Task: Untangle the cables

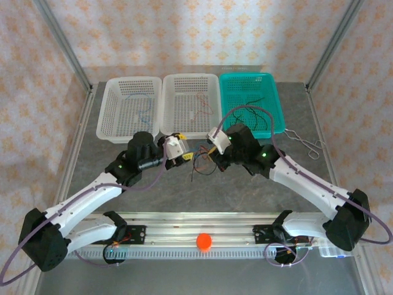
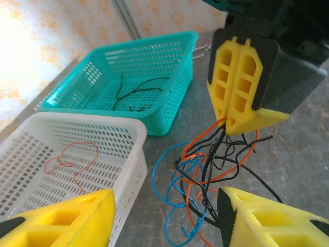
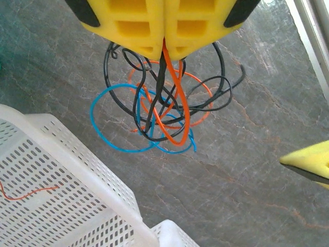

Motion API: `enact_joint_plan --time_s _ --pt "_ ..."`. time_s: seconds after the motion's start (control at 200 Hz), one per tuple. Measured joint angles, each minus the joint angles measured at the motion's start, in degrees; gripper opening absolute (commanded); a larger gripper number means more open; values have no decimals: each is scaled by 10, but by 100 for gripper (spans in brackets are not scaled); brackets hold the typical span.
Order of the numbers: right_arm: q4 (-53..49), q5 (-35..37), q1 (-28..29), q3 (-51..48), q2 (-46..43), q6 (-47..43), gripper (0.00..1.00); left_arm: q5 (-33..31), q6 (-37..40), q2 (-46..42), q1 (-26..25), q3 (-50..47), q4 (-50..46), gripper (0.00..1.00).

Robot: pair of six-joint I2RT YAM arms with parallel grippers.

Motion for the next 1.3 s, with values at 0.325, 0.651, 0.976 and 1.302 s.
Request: enact_joint_plan --time_s 0.325,0.651,0.976,1.302 --pt "-7 -19 2 22 23 -28 0 50 12 36 0 10 2 47" --pt "-11 -31 10 25 23 -30 0 72 12 50 0 10 13 40" --pt "-12 -40 12 27 23 -30 0 86 13 66 0 17 13 24" --pt "-13 -40 13 28 25 -30 0 99 9 66 0 25 13 0"
